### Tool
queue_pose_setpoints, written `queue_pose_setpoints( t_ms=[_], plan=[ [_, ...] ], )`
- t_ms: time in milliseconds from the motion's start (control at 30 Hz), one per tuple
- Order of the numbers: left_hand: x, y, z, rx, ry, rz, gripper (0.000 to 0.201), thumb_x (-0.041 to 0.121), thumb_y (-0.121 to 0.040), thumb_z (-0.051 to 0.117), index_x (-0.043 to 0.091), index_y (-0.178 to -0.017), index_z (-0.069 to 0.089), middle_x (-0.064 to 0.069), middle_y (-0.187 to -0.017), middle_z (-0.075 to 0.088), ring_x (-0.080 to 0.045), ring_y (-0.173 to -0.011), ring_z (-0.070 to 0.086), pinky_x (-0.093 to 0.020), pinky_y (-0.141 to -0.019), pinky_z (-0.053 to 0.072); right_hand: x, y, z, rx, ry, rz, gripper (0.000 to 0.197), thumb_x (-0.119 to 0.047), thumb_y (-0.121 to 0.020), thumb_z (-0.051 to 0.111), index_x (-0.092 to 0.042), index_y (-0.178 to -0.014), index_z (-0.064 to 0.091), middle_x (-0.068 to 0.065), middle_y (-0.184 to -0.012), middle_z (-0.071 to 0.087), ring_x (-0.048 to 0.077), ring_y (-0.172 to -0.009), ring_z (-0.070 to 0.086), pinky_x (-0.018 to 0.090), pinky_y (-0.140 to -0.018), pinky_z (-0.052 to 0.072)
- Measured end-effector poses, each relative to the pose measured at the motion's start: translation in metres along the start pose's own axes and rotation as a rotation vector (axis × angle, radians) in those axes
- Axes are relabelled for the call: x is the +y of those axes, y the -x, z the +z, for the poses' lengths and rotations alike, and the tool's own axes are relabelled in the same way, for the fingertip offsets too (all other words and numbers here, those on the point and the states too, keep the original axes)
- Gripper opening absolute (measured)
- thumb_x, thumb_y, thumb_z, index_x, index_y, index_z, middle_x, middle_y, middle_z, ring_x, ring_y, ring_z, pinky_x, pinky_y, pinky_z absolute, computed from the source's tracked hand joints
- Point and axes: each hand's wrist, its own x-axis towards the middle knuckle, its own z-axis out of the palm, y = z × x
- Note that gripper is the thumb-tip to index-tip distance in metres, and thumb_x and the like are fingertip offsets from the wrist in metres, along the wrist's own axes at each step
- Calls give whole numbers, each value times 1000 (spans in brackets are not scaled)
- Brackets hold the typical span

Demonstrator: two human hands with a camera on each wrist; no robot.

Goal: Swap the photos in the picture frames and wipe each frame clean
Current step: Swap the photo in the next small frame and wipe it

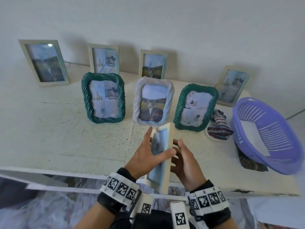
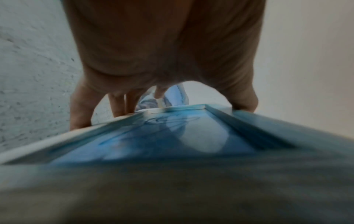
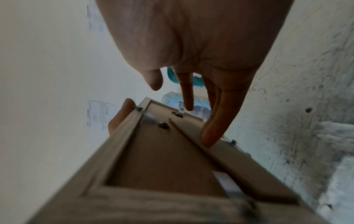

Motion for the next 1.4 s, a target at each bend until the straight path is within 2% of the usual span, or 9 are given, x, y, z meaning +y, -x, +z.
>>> queue_pose_setpoints(
  t_ms=[167, 367, 500, 600, 700, 933, 1067, 1200, 1400],
  plan=[
    [-13, 1, -6, 5, 233, 29, 106, 62, -58, 73, 41, -148, 20, 5, -143, 48, -9, -128, 49, -44, -108, 41, 5, -3, 4, 45, 71, -10, 42, -40, -100, 40, -8, -115, 62, 10, -91, 70, 20, -63, 59, 33, -58, 47],
    [-31, 4, -24, 105, 518, 71, 58, 40, -78, 67, 30, -132, 47, -1, -115, 69, -19, -103, 67, -37, -81, 57, 7, -4, -9, 169, 102, -73, 37, -48, -91, 54, -15, -103, 66, 10, -89, 68, 20, -78, 61, 35, -74, 47],
    [-55, 3, -29, 267, 481, 45, 30, 26, -83, 68, 13, -108, 58, -10, -95, 63, -21, -83, 64, -40, -66, 55, 15, -3, -23, 250, 168, -117, 29, -46, -90, 55, -23, -104, 67, 7, -102, 68, 21, -92, 66, 39, -78, 52],
    [-70, 0, -26, 344, 318, -11, 12, 14, -90, 67, 9, -100, 63, -11, -91, 69, -26, -84, 67, -44, -62, 59, 19, 0, -29, 275, 402, -245, 20, -40, -89, 60, -25, -98, 69, -5, -99, 70, 12, -99, 63, 38, -88, 50],
    [-74, -3, -22, 386, 92, -9, 12, 15, -90, 67, 11, -101, 67, -7, -86, 71, -22, -82, 70, -43, -60, 61, 22, 1, -32, 290, 609, -320, 12, -16, -94, 57, -23, -97, 67, -9, -98, 67, 1, -89, 62, 27, -79, 50],
    [-79, -2, -15, 340, -233, 86, 32, 27, -82, 76, 23, -111, 64, 10, -87, 68, -1, -82, 63, -19, -71, 55, 37, 0, -43, 269, 959, -426, 24, -6, -91, 57, -22, -107, 65, -2, -99, 58, -2, -87, 57, 6, -74, 43],
    [-78, -3, -14, 349, -288, 100, 33, 26, -80, 77, 22, -110, 62, 10, -87, 66, -2, -79, 63, -7, -68, 48, 42, 0, -44, 245, 1092, -456, 24, -7, -89, 59, -18, -110, 67, 0, -100, 54, 0, -79, 54, 6, -71, 41],
    [-80, -6, -14, 369, -298, 89, 33, 28, -79, 78, 20, -107, 63, 8, -85, 66, -2, -74, 62, -15, -67, 52, 41, 1, -41, 228, 1173, -498, 15, -12, -88, 61, -15, -101, 68, -1, -98, 49, 6, -72, 54, 12, -67, 43],
    [-79, -10, -8, 436, -388, 88, 27, 35, -82, 74, 21, -102, 63, 9, -79, 64, -7, -71, 62, -31, -72, 55, 37, -3, -37, 182, 1243, -411, 7, -20, -86, 62, -13, -87, 60, 1, -95, 43, 13, -71, 52, 4, -58, 33]
  ],
)
